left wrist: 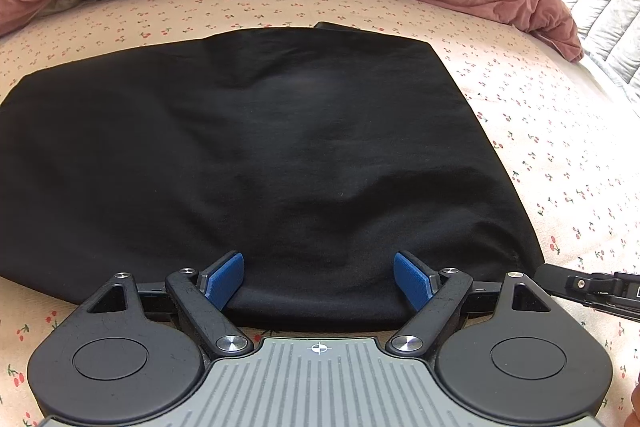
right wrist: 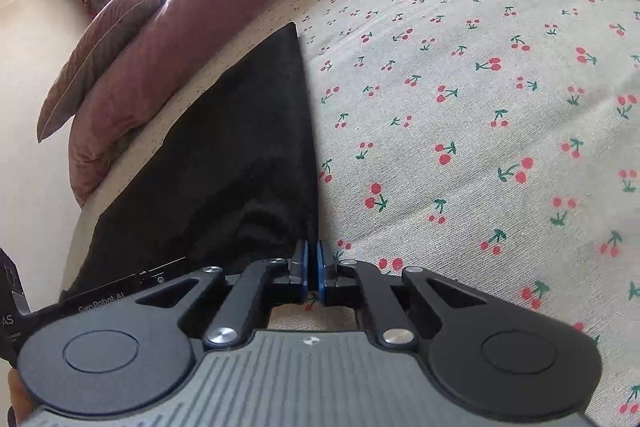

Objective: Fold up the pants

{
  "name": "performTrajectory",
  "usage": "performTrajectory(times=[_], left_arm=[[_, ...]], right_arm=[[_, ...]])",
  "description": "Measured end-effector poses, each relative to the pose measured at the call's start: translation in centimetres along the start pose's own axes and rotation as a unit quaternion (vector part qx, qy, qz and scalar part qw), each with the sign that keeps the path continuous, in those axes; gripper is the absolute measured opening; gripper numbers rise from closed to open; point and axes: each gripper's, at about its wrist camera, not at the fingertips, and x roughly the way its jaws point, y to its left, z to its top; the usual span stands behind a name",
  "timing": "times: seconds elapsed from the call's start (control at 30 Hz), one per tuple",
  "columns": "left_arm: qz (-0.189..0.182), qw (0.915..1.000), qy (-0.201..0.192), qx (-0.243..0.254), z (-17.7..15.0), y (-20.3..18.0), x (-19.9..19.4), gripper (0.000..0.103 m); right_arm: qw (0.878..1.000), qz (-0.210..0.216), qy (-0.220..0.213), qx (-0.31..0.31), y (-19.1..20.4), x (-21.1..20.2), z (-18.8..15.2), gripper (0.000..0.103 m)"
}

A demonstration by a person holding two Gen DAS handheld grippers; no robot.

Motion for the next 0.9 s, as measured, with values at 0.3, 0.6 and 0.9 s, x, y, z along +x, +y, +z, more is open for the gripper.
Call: performTrajectory(times=[0.3,0.6,0.9], left_arm=[[-0.025,0.9996,0.003,0.011,0.3,0.2,0.1,0.088],[-0.096,0.9912,-0.054,-0.074,3.9,3.8,-1.0,0.087],[-0.041,0.9950,-0.031,-0.085,11.3,4.9,6.4,0.088]], right_arm=[[0.998,0.031,-0.007,0.057,-0.9,0.6,-0.4,0.011],[0.999,0.023,-0.026,0.035,1.0,-0.5,0.3,0.000],[0.999,0.000,-0.010,0.040,1.0,0.0,0.7,0.000]])
